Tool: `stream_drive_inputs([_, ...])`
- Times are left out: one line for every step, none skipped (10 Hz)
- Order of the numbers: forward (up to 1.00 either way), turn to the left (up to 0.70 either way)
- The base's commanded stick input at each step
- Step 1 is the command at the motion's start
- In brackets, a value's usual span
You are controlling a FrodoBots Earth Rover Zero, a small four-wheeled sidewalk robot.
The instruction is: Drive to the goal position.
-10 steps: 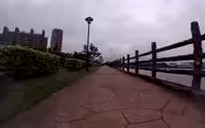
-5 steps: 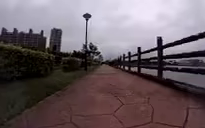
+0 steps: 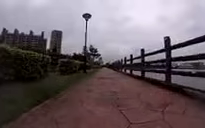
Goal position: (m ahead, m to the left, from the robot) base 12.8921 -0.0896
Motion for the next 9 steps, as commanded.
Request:
stream_drive_inputs([1.0, 0.0])
stream_drive_inputs([1.0, 0.0])
stream_drive_inputs([1.0, 0.0])
stream_drive_inputs([1.0, 0.0])
stream_drive_inputs([1.0, 0.0])
stream_drive_inputs([1.0, 0.0])
stream_drive_inputs([1.0, 0.0])
stream_drive_inputs([1.0, 0.0])
stream_drive_inputs([1.0, 0.0])
